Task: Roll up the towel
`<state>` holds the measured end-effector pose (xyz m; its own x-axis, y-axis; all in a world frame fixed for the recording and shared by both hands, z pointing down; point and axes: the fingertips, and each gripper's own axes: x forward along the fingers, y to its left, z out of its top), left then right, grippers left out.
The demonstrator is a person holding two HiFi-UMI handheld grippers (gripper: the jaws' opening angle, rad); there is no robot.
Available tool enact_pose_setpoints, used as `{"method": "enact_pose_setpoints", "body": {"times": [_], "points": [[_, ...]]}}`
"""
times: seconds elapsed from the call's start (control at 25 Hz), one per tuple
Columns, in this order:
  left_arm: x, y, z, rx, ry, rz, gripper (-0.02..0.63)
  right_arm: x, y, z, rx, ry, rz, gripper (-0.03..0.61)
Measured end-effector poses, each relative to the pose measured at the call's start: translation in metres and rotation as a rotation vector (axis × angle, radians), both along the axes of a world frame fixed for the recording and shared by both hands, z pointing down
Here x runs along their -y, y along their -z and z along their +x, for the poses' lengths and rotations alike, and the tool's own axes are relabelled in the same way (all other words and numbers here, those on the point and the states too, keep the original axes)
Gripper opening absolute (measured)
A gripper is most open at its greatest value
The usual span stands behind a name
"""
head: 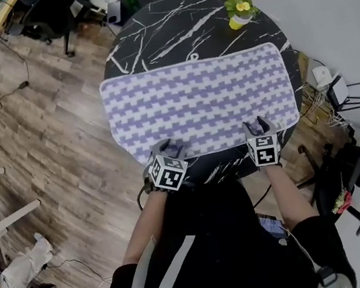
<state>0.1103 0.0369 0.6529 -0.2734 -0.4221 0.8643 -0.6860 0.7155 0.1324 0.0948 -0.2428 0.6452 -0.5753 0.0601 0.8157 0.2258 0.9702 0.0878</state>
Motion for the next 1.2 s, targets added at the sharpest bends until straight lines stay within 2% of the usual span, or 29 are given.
{"method": "enact_pose_setpoints", "body": {"times": [0.36, 0.68, 0.88, 1.04, 1.2], "points": [[-0.006, 0.006, -0.005, 0.037, 0.021, 0.004, 0.215, -0.042, 0.018, -0.015, 0.07, 0.029, -0.069, 0.229], [-0.015, 0.008, -0.003, 0.008, 0.047, -0.026, 0.216, -0.107, 0.019, -0.015, 0.067, 0.192, -0.164, 0.227], [-0.013, 0.019, 0.0, 0.002, 0.073, -0.043, 0.215, -0.136, 0.023, -0.019, 0.058, 0.25, -0.253, 0.222], [-0.029, 0.035, -0.006, 0.035, 0.115, -0.024, 0.215, -0.157, 0.03, -0.028, 0.065, 0.284, -0.281, 0.213], [-0.05, 0.048, -0.014, 0.072, 0.102, 0.033, 0.215, -0.188, 0.037, -0.026, 0.075, 0.301, -0.274, 0.198]]}}
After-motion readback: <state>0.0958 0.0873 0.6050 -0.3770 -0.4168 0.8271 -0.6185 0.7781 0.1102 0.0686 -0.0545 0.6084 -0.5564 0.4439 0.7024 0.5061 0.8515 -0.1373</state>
